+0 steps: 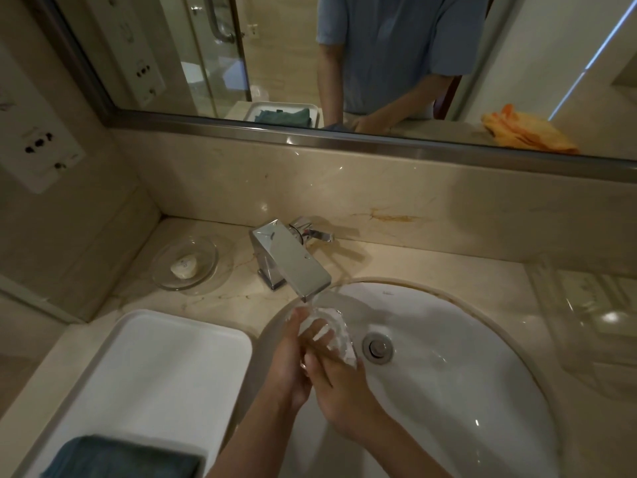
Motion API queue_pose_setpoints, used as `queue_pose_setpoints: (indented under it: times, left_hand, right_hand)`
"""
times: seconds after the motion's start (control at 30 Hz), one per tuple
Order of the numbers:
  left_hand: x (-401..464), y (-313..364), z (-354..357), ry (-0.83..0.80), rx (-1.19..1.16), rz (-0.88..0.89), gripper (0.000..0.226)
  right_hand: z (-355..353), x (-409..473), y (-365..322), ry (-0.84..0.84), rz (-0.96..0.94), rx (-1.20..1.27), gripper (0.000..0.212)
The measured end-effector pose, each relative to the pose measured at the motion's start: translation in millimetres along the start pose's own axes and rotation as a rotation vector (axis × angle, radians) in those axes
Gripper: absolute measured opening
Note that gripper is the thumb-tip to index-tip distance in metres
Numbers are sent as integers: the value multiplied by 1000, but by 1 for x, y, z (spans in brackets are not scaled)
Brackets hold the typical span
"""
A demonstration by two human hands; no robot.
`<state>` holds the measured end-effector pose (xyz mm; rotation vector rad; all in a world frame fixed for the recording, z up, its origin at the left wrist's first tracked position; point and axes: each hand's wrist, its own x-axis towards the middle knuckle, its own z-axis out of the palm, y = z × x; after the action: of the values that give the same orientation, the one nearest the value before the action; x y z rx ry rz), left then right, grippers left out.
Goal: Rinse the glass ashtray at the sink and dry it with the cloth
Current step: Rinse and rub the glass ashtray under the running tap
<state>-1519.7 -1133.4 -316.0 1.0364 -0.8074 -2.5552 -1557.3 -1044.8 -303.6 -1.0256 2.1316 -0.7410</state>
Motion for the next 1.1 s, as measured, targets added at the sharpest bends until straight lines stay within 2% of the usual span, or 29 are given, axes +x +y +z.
queue_pose_setpoints:
  times: [0.1, 0.27, 0.33, 0.4, 0.47, 0.53, 0.6, 0.63, 0.7, 0.73, 0.87, 1.0, 1.1]
  left_hand:
    - [-3, -2, 0, 17, 27, 10, 44]
    - [-1, 2, 3, 30, -9, -7, 40]
    - [-3, 5, 2, 12, -23, -14, 48]
    - [-4, 7, -2, -25, -22, 0, 49]
    - [-5, 8, -4, -48, -12, 21, 42]
    - [-7, 8, -2, -79, 1, 1, 39]
    - [-9, 7, 2, -120, 5, -19, 39]
    - [-11, 7, 4, -146, 13, -22, 38]
    - [-13, 7, 6, -184, 34, -19, 37]
    - [-14, 7, 6, -194, 41, -11, 37]
    - [-16, 7, 6, -171, 46, 1, 39]
    - [-16, 6, 5, -138, 38, -5, 44]
    - [-16, 6, 9, -117, 69, 30, 41]
  right_hand:
    - [-11, 12, 4, -102, 56, -151, 49]
    - [-8, 6, 5, 30, 126, -353, 58]
    - [-3, -5, 4, 50, 51, -260, 49]
    - [-9, -10, -1, 69, -33, -26, 34]
    - [-18, -3, -1, 201, -56, 132, 24]
    - [-31, 9, -2, 303, -1, 82, 38]
    - [-43, 20, -6, 278, 118, 167, 53]
    - [-47, 25, -8, 242, 182, 296, 52]
    - [-49, 33, -10, 197, 240, 541, 30]
    - [-49, 35, -10, 194, 252, 585, 19]
    - [-46, 38, -7, 152, 269, 713, 5]
    - [-46, 42, -3, 120, 295, 769, 8]
    - [-43, 45, -5, 186, 338, 712, 14]
